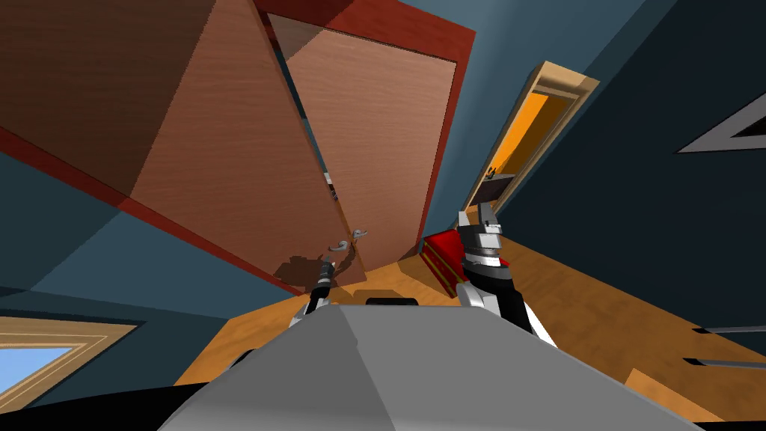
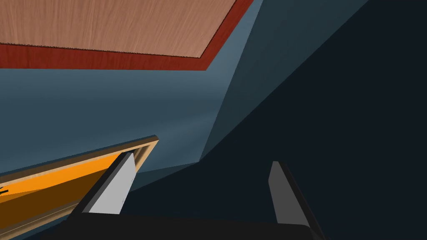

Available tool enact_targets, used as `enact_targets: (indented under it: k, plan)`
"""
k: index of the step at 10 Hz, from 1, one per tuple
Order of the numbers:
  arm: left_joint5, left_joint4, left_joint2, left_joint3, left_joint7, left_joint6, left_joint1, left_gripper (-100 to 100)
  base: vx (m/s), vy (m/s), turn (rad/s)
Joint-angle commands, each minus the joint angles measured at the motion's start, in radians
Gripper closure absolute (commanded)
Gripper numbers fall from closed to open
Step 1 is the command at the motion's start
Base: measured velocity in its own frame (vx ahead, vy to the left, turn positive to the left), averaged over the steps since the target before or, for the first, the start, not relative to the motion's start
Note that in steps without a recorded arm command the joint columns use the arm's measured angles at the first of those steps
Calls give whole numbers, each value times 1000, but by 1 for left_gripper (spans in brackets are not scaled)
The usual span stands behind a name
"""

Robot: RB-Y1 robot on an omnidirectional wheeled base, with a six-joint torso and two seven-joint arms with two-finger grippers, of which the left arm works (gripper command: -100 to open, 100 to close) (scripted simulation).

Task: Pull the door open

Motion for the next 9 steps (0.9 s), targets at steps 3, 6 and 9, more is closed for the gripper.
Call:
enact_targets:
  k: [3, 6, 9]
  plan:
    - [6, -14, -1, 8, -6, 1, 12, -100, 169, 88, -37]
    - [5, -10, -1, 7, -4, -1, 7, 100, 91, 3, -25]
    - [5, -10, -1, 7, -4, -1, 7, 100, -25, 0, -3]
